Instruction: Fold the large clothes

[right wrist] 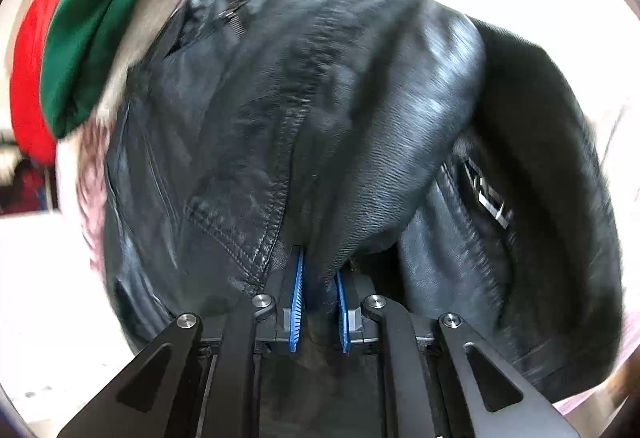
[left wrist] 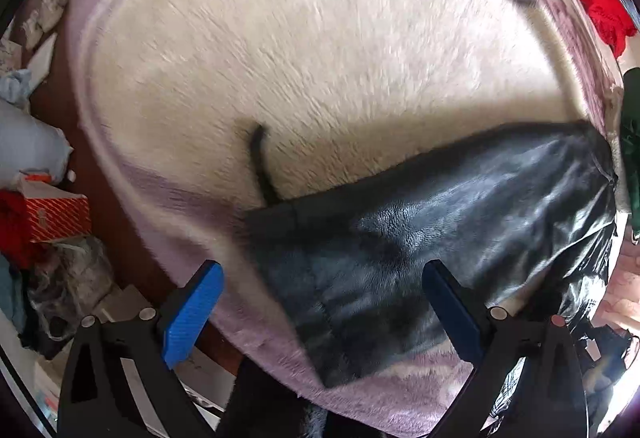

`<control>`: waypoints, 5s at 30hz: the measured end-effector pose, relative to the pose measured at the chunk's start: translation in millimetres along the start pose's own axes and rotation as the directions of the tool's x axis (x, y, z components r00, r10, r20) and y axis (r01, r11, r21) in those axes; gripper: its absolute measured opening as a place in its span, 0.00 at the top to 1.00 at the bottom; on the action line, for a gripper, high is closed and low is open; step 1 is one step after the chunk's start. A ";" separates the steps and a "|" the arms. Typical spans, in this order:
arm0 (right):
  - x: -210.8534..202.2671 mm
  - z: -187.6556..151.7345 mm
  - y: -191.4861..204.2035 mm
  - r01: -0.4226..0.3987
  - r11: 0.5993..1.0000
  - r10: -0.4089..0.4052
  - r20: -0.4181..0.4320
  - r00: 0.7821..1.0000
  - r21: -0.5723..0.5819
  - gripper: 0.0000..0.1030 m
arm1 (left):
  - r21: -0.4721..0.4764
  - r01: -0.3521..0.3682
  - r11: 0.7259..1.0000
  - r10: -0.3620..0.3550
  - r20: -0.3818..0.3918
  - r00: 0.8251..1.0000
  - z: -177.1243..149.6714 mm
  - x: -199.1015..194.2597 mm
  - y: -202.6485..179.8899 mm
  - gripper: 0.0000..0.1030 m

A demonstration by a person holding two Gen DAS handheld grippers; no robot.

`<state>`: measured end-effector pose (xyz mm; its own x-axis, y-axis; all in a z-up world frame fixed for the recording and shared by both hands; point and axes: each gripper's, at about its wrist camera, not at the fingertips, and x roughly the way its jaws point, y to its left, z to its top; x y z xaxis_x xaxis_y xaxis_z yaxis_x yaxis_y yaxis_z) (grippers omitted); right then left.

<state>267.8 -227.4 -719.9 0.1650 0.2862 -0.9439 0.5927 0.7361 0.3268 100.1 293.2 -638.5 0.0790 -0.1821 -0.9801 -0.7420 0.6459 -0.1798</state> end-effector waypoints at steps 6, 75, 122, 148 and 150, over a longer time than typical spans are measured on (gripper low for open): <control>-12.9 -10.7 20.7 -0.002 0.990 -0.016 -0.127 0.992 -0.139 0.47 | 0.041 -0.170 0.985 0.158 0.204 0.966 -3.4 -25.5 -25.9 0.68; -99.6 -40.0 -149.0 -0.141 0.987 0.151 -0.131 0.980 0.081 0.16 | 0.684 0.020 0.729 -0.079 0.055 0.995 -23.7 52.0 -334.7 0.95; -99.9 10.9 -249.4 -0.111 0.992 0.125 -0.421 0.899 0.059 0.77 | 0.433 0.169 0.885 -0.099 -0.180 0.979 -172.2 -1.9 -129.1 0.75; -29.3 84.5 -21.7 -0.335 0.931 0.214 -0.530 0.820 -0.144 0.66 | 0.600 0.183 0.779 -0.153 -0.101 0.983 -25.6 37.6 -331.5 0.44; -53.9 89.6 -31.0 -0.314 0.933 0.177 -0.532 0.828 -0.177 0.50 | 0.652 0.169 0.739 -0.170 -0.063 0.984 -27.3 4.3 -333.3 0.44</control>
<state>311.1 -320.5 -683.5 -0.1780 0.6939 -0.6977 0.3619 0.7055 0.6093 329.6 56.9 -580.6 0.1618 -0.3351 -0.9282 -0.1005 0.9301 -0.3533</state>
